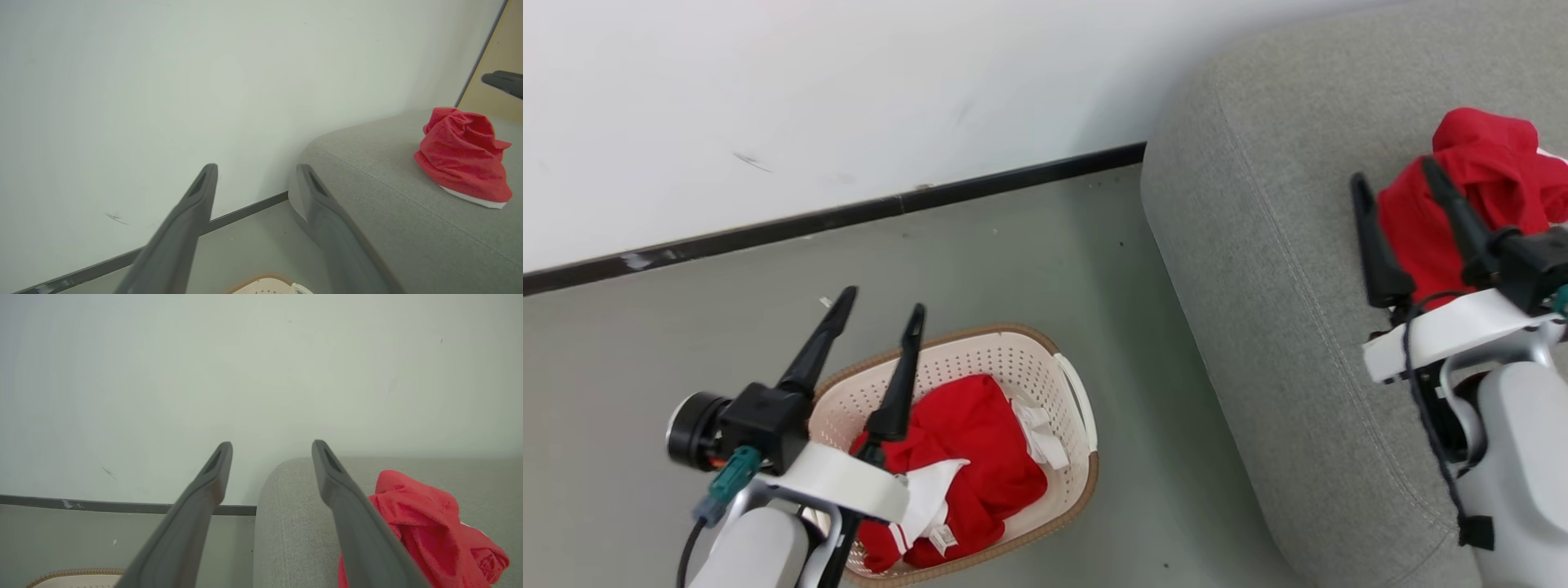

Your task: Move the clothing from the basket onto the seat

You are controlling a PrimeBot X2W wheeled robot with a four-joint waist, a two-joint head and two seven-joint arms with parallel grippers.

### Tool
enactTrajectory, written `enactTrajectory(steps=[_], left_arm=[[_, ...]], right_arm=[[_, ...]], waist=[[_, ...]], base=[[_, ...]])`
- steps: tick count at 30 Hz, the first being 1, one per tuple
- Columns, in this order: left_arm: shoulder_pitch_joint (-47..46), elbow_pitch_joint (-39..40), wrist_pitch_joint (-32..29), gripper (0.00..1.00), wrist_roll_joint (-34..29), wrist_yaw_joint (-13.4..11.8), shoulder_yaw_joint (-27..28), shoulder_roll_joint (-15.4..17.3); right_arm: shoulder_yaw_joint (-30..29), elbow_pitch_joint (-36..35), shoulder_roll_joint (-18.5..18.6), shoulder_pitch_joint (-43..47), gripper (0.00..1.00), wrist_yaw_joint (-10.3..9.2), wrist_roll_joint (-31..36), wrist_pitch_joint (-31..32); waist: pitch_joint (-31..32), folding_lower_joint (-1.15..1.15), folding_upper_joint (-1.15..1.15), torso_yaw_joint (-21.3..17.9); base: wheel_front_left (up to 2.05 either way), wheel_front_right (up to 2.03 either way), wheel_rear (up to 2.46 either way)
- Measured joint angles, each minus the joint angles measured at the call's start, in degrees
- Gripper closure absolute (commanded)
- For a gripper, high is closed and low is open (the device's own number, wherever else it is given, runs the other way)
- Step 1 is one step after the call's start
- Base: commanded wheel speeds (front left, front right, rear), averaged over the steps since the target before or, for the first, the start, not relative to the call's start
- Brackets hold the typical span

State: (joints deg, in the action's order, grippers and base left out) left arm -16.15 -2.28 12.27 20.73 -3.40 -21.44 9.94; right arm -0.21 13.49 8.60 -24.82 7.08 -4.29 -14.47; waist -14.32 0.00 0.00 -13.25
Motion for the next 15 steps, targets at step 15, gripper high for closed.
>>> enactTrajectory(steps=[15], left_arm=[[7.9, -2.7, 1.7, 0.0, 2.1, -5.1, 8.0, 0.8]], right_arm=[[6.1, -0.6, -2.3, 6.4, 0.0, 0.0, 0.8, -0.1]], waist=[[5.7, 0.0, 0.0, 4.7]], base=[[0.0, 0.0, 0.0]])
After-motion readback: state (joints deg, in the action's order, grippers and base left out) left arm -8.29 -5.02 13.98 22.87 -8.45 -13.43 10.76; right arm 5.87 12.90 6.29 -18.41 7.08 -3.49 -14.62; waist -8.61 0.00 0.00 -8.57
